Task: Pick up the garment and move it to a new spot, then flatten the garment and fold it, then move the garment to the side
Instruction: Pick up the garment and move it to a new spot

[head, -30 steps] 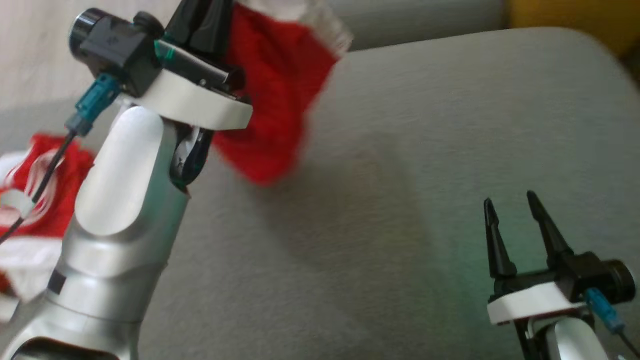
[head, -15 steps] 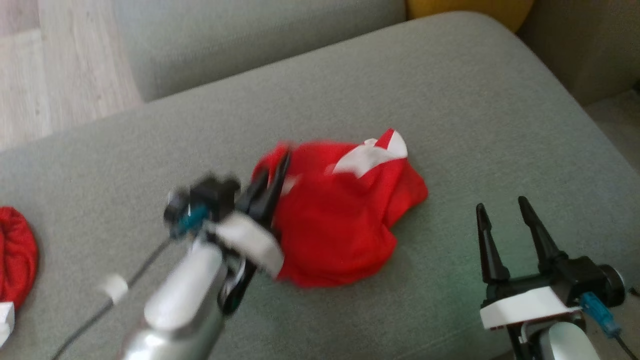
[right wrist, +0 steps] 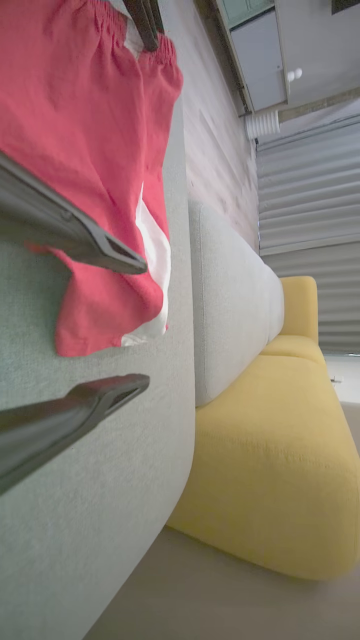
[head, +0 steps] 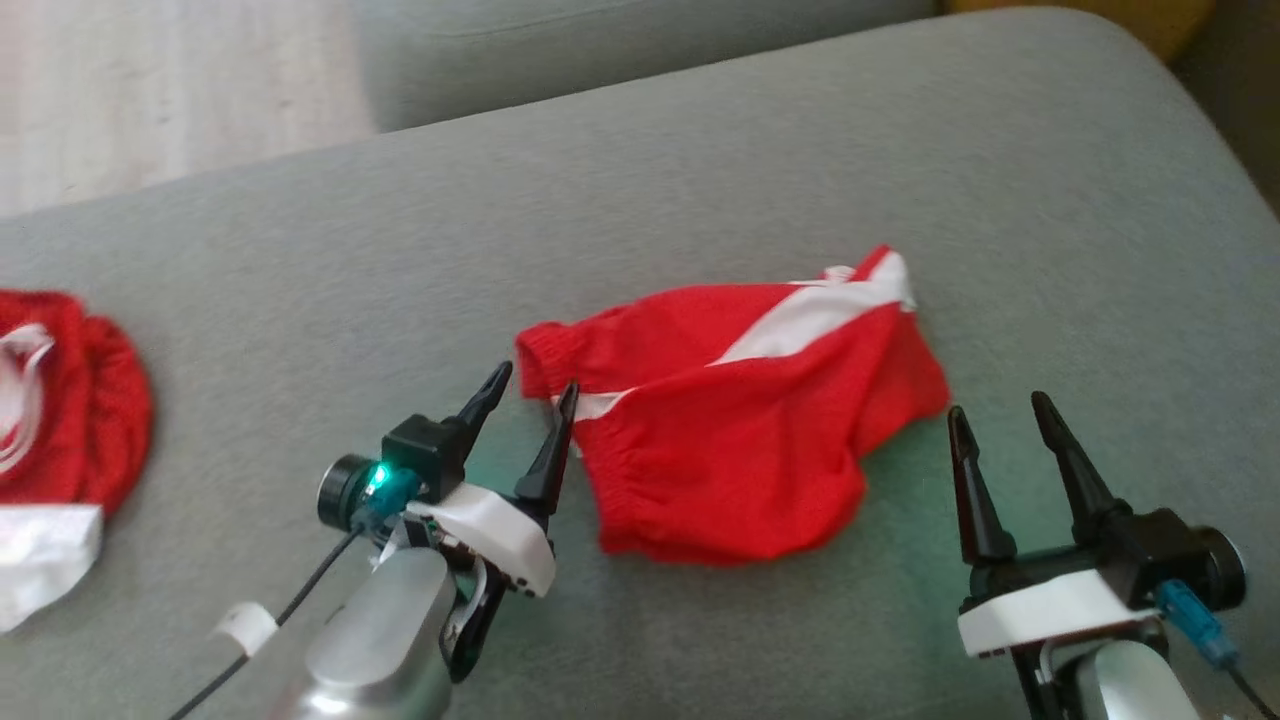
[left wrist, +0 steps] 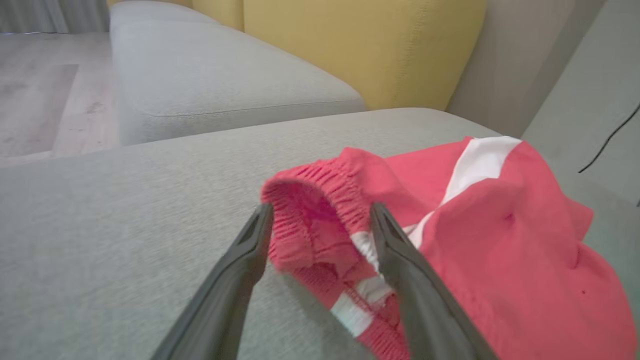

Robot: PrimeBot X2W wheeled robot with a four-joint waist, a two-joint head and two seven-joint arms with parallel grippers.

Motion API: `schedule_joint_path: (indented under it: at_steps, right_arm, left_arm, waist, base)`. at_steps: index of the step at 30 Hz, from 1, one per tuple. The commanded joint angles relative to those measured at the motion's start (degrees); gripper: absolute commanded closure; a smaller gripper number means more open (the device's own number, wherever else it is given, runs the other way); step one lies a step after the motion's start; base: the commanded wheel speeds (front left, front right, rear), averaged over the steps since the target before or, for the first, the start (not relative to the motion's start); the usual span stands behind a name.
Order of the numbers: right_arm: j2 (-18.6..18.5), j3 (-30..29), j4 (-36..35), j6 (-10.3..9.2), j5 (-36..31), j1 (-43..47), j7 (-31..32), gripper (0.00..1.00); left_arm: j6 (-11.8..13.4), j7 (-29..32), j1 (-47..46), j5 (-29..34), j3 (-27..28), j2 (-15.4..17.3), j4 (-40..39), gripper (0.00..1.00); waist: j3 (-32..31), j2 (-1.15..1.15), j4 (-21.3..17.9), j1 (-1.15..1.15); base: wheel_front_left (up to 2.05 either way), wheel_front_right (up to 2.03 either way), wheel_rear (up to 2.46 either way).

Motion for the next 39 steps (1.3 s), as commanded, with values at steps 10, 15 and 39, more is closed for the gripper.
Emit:
schedule_joint_path:
  at_steps: [10,15,39]
  right_arm:
    - [-0.2,-1.1,-0.5,0.26,-0.9,0.0,-0.2,0.0]
    - [-0.2,-2.4,-0.9,0.26,-1.0,2.1,-0.2,0.0]
    - [-0.2,-3.4,-3.6,0.26,1.4,9.2,-0.2,0.0]
  left_arm:
    - [4.2,-0.7,8.1,0.3,6.5,1.9,-8.9,0.0]
    - [7.8,-0.7,17.0,3.4,15.3,1.4,-23.7,0.0]
    - [7.5,-0.7,36.2,17.1,25.9,-2.4,-39.8,0.0]
  waist:
    - [-6.3,0.0,11.1,-0.01]
    - [-8.3,0.0,13.7,-0.01]
    - [-11.8,0.0,14.8,-0.01]
  base:
    - [0.0,0.0,0.0]
    - [0.0,0.0,0.0]
    - [0.0,0.0,0.0]
